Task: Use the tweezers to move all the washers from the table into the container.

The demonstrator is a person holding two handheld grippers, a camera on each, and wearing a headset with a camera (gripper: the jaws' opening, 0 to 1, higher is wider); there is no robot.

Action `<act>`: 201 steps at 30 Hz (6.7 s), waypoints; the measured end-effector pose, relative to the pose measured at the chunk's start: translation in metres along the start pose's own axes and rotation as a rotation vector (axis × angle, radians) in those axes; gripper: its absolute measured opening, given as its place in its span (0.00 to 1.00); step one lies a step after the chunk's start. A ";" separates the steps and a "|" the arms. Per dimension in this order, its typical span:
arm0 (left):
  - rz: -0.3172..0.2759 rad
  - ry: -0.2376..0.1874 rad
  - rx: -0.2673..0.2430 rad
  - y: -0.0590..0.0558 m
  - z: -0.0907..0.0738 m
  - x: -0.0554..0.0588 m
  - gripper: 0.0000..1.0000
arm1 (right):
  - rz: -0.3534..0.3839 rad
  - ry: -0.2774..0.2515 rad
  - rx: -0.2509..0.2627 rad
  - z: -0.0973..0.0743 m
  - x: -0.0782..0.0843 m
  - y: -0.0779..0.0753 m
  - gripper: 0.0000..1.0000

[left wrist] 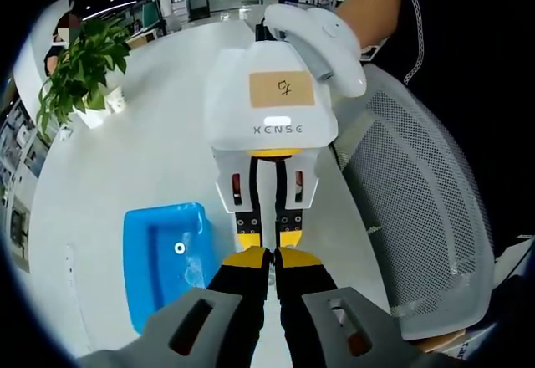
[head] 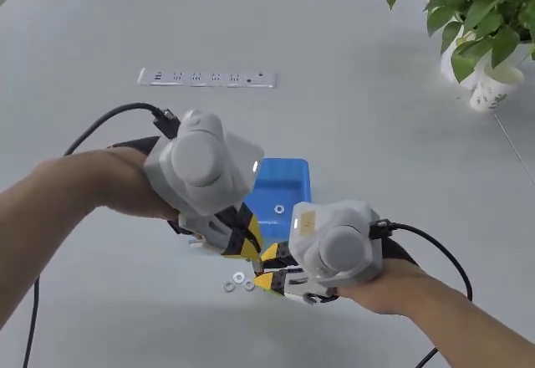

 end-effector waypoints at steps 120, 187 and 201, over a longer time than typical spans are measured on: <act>-0.012 -0.039 -0.022 0.006 -0.019 -0.016 0.06 | 0.025 0.011 0.006 -0.019 -0.013 -0.005 0.09; -0.013 0.028 -0.101 0.091 -0.037 -0.008 0.06 | 0.013 -0.021 0.025 -0.011 -0.023 -0.101 0.09; -0.035 0.017 -0.101 0.097 -0.018 0.005 0.06 | 0.023 0.012 -0.001 0.004 -0.008 -0.106 0.10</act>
Point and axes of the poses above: the centre of the closed fingertips' face, and the gripper's own axes: z roughly forward along the fingers, y roughly to its left, x roughly out of its underside, the point moved 7 cm from there along -z, roughly backward along the fingers, and after that the axes turned 2 degrees about y, right-handed, at the moved point
